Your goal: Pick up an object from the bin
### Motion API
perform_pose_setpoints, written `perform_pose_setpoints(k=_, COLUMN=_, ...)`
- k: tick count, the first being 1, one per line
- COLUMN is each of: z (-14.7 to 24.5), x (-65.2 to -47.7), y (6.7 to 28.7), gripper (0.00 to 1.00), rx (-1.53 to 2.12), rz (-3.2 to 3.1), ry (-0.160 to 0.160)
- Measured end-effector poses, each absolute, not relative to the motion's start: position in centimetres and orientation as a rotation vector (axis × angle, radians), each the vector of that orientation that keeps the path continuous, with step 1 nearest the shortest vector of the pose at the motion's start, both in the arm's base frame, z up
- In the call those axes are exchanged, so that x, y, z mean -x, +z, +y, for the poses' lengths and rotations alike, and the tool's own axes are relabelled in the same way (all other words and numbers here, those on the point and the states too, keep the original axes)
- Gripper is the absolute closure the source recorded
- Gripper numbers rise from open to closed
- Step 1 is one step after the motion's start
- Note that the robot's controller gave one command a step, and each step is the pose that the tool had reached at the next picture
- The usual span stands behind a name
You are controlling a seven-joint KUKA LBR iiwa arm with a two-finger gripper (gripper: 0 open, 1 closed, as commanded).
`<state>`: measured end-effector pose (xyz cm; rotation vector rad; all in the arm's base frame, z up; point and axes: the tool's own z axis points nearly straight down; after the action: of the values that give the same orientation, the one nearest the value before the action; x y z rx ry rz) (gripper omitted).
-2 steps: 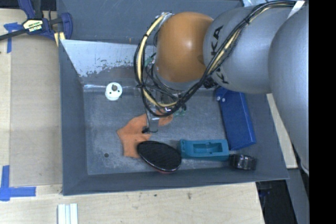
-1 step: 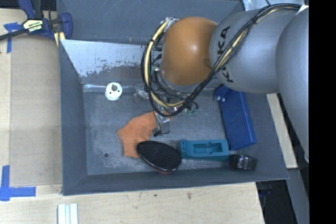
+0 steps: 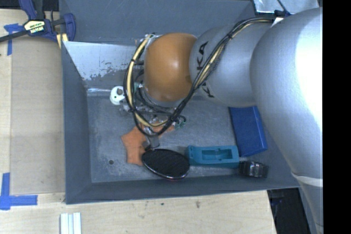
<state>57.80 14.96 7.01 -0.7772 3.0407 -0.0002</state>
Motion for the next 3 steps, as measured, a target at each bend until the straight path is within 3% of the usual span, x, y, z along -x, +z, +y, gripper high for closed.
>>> perform_pose_setpoints(k=1, z=14.45, x=-58.24, y=7.1, gripper=1.0, rx=1.11, rz=2.931, ry=0.002)
perform_pose_setpoints(k=3, z=14.45, x=-58.21, y=7.34, gripper=1.0, rx=1.109, rz=2.933, ry=0.002)
